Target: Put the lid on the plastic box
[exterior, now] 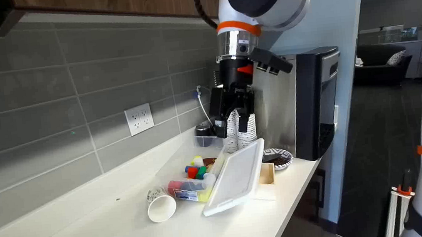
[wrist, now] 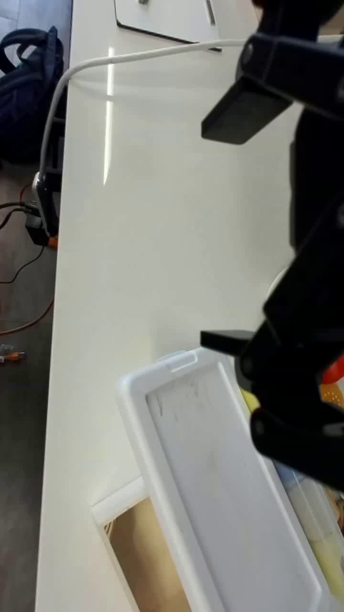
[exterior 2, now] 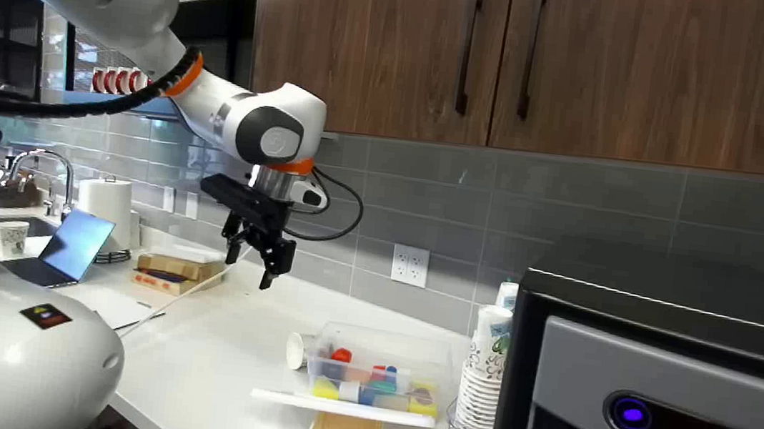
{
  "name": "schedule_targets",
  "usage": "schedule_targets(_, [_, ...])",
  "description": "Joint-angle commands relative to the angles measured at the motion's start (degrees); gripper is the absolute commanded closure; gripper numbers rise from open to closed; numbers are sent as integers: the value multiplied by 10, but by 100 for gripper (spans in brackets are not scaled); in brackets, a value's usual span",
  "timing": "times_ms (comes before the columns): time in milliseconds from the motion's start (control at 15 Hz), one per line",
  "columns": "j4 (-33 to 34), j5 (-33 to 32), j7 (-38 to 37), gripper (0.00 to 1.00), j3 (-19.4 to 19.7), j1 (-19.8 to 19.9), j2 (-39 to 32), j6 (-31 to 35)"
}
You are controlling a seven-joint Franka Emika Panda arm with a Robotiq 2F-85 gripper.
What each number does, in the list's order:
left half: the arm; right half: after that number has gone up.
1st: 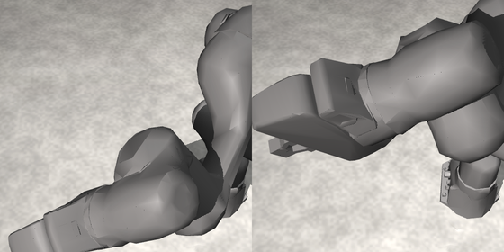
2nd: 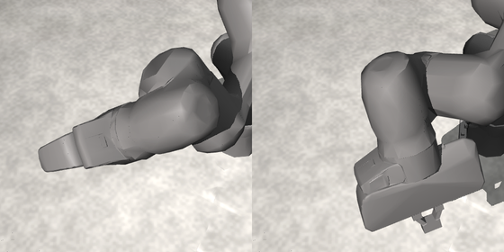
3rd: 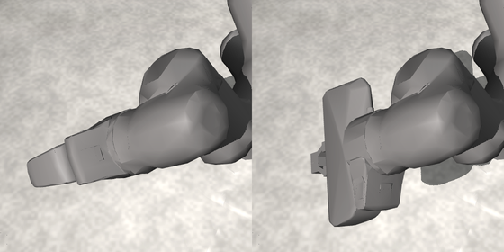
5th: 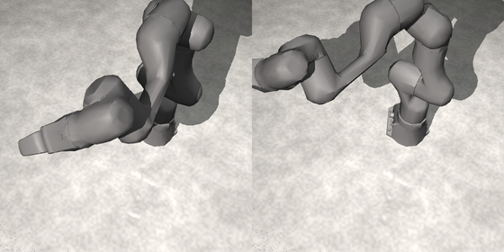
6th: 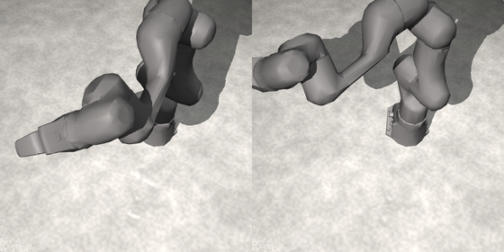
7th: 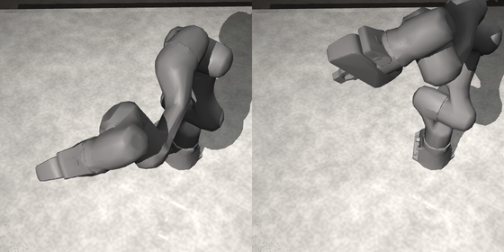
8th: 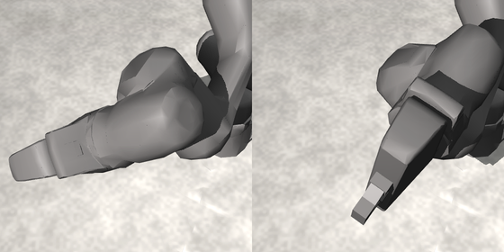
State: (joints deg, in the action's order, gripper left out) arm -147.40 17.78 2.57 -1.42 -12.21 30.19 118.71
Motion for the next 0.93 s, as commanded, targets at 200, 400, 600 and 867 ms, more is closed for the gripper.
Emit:
schedule_targets(200, [1,5,4,0,-9,10,0,-3])
schedule_targets(400, [-12,15,-65,0,-19,31,3,28])
schedule_targets(600, [-43,14,-131,0,-30,53,19,68])
schedule_targets(867, [-117,25,-215,0,-44,73,33,140])
